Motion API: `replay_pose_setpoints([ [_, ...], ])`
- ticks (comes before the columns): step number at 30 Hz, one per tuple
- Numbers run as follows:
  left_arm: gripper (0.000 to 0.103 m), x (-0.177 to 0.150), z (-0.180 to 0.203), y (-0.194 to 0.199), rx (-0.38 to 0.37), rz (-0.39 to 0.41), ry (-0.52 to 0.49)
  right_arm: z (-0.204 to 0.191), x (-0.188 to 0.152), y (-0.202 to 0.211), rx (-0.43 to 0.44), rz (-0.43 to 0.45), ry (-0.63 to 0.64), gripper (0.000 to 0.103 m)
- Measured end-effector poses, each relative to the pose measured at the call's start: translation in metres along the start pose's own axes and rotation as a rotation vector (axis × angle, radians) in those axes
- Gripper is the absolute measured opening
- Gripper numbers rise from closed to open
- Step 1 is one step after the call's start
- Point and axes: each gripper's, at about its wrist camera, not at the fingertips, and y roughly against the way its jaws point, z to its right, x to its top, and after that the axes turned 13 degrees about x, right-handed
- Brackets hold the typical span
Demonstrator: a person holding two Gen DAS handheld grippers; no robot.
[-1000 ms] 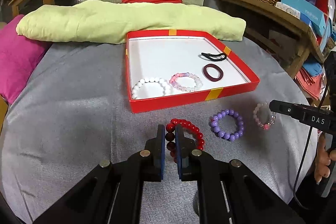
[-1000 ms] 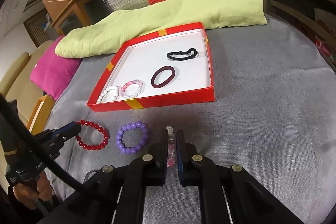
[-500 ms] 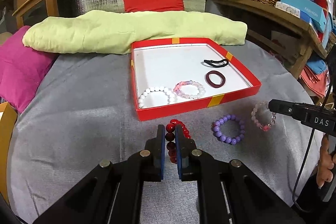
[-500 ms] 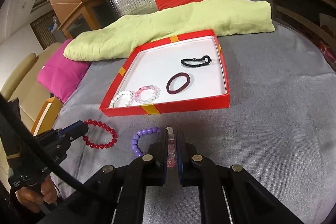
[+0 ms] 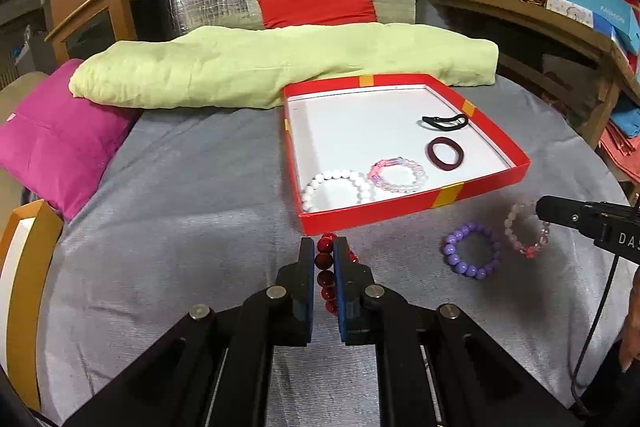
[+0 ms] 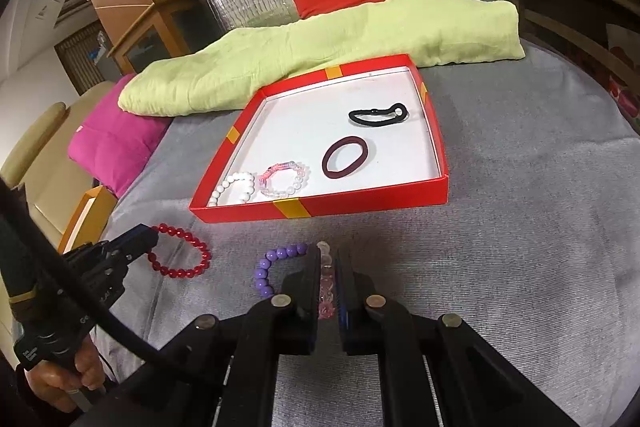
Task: Organize jewelry
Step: 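Lift both held bracelets and carry them toward the red tray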
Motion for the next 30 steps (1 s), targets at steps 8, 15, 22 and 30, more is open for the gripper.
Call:
replay_pose_setpoints([
  [8,0.009,0.002,-0.011,0.000,0.074,0.011,0.026,0.004,0.001,0.005,-0.008,0.012,-0.008,0.008],
  [15,0.009,0.006,-0.023,0.007,0.128,0.060,0.060,0.002,0.002,0.008,0.003,0.026,-0.011,0.008],
  [22,0.009,0.010,-0.040,0.020,0.195,0.123,0.109,-0.004,0.003,0.007,0.019,0.034,-0.007,0.008],
  [30,0.009,0.012,-0.053,0.023,0.223,0.139,0.132,-0.022,0.003,-0.003,0.056,0.032,0.011,0.008],
])
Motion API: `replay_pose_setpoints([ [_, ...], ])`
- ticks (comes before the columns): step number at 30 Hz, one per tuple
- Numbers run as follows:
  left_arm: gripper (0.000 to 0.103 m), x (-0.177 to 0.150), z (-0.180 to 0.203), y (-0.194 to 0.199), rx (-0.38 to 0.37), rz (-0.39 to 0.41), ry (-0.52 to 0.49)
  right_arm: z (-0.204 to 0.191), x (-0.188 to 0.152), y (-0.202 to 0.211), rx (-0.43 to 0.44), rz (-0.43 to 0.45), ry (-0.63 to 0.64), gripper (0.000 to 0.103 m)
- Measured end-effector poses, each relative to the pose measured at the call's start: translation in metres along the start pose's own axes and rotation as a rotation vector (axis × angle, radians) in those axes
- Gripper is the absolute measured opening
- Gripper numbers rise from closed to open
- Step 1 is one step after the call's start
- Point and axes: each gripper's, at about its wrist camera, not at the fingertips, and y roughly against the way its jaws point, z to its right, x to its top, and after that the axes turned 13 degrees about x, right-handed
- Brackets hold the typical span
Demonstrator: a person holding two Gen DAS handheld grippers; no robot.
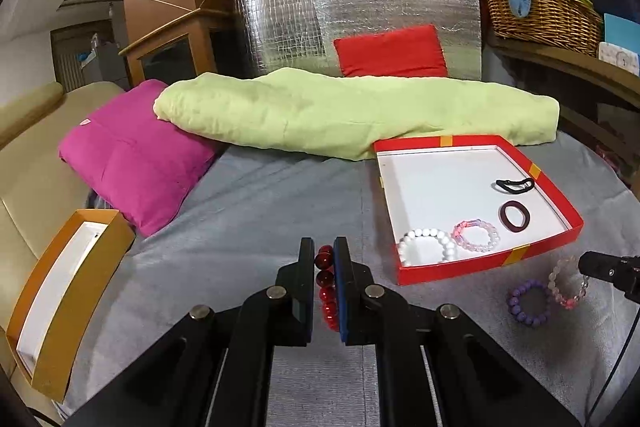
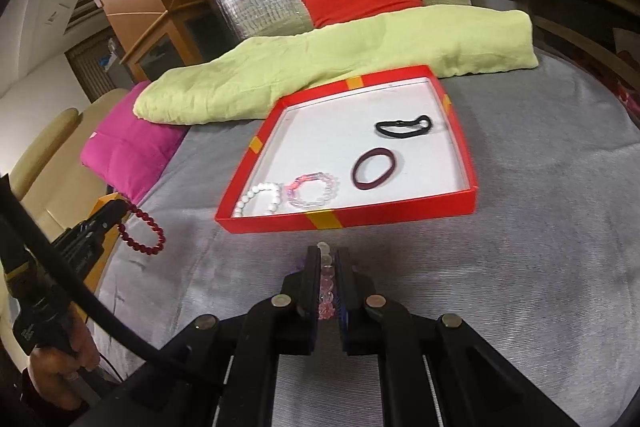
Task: Organize jewelry
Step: 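Lift both held bracelets and carry them toward the red tray, then lower both bracelets into the red tray and open both tools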
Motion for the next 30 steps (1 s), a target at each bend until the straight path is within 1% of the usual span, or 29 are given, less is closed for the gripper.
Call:
replay_pose_setpoints([
  [16,0.009,-0.001,-0.015,-0.001,0.018,-0.006,0.025,-0.029,-0.006,-0.024,0.063,-0.029,0.035,0.008],
  [30,0.009,0.000,-0.021,-0.004,0.015,-0.013,0.044,-0.031,-0.003,-0.022,0.090,-0.009,0.030,0.008],
])
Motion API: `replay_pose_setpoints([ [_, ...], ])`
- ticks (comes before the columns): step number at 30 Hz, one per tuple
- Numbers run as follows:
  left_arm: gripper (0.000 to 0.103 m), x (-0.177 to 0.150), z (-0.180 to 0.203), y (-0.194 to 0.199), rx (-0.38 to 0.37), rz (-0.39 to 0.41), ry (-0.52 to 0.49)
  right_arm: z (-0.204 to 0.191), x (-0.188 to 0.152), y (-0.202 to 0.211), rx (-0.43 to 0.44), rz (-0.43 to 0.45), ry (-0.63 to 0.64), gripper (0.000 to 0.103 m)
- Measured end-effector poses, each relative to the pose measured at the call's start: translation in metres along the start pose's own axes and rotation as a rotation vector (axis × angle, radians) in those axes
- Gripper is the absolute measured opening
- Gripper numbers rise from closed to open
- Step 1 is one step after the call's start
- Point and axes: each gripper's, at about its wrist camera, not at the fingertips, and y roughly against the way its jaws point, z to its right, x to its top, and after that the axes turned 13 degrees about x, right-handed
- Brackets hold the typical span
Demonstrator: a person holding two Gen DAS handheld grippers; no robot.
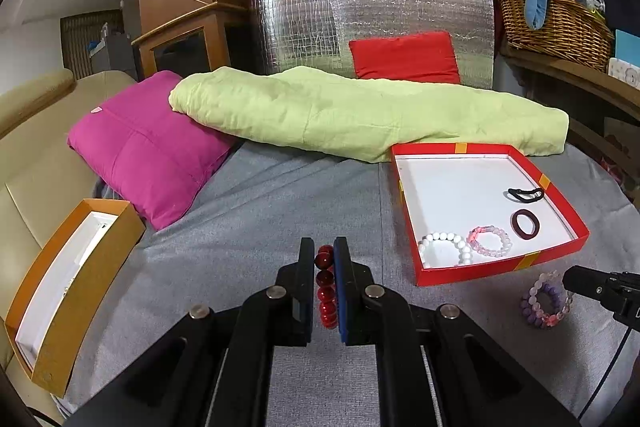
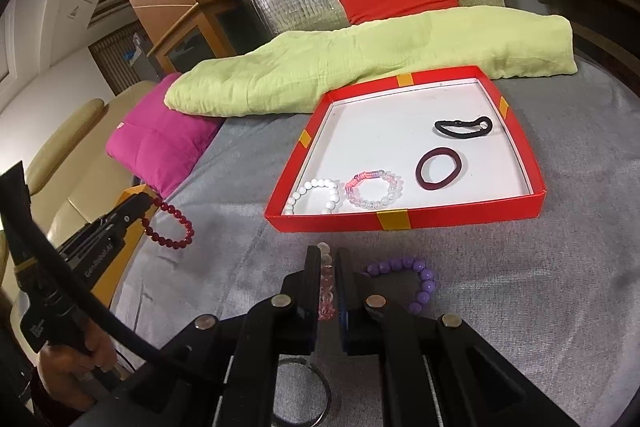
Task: Organize jewelry
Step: 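Lower both bracelets into the red tray and open both tools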
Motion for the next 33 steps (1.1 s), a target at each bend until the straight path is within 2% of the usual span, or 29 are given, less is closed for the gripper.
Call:
replay_pose_setpoints([
  [13,0.009,-0.001,0.005,-0.006,0.000,-0.018,-0.018,0.009,0.007,0.012,-0.002,0.027,-0.016,0.008],
  [22,0.009,-0.001,0.009,-0.007,-0.013,-0.020,-0.021,0.023,0.030,0.026,-0.019,0.114,-0.037,0.008],
  [28,0.009,0.009,0.016,-0.003,-0.062,0.009,-0.010,0.042,0.052,0.028,-0.053,0.170,-0.055,0.008],
  [33,0.009,0.025,0.030,-0.004,-0.139,0.006,0.010,0.058,0.067,0.022,-0.054,0.184,-0.086,0.008],
])
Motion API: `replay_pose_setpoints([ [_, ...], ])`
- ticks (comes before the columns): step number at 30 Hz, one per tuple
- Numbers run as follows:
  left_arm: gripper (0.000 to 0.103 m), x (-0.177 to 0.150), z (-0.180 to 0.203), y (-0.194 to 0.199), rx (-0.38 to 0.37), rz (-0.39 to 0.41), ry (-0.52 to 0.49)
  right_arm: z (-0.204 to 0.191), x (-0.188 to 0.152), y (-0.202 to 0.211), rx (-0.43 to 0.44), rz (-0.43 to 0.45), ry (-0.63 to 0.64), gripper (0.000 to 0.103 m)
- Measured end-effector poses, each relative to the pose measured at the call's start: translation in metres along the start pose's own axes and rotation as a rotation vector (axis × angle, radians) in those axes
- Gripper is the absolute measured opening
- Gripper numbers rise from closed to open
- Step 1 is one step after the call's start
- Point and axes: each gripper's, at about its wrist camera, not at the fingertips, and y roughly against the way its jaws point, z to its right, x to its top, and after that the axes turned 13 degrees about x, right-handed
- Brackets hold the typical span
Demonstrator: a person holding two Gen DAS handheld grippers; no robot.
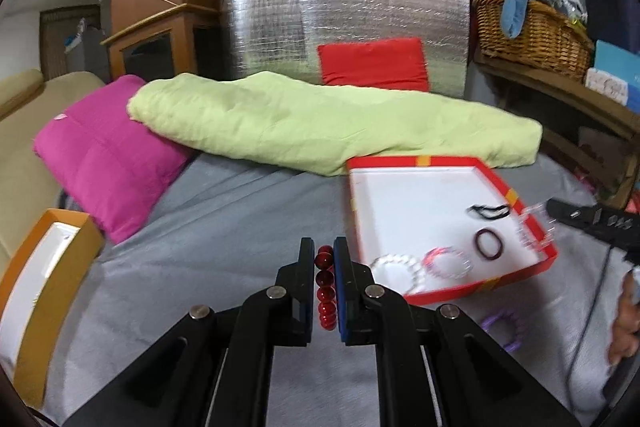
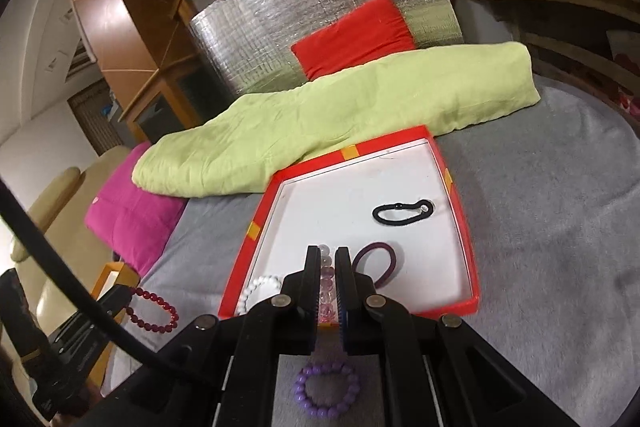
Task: Organize jewelry
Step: 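Lower both bracelets into the red tray and open both tools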
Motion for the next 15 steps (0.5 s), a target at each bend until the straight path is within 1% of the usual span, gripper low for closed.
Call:
replay_pose_setpoints([
  [3,0.009,0.014,0.016,-0.006,-0.063,-0.005,-0.013,0.008,0.006,-0.011,0.023,-0.011,-0.035,0.008],
  [6,0.009,0.029,0.033,-0.017,-0.093,-0.011,-0.033,0.014,0.014,-0.024,0.048,-0.021,-0.068,0.008],
  [10,0.009,0.051,0.055,-0.045,-0.160,-0.049,-0.035,0.015,0.028,-0.045,0.067,-0.025,-0.081,0.008],
  [15,0.009,0.057,0.075,-0.078,-0.188,-0.082,-0.040,0.018,0.043,-0.076,0.062,-0.032,-0.092,0.008],
])
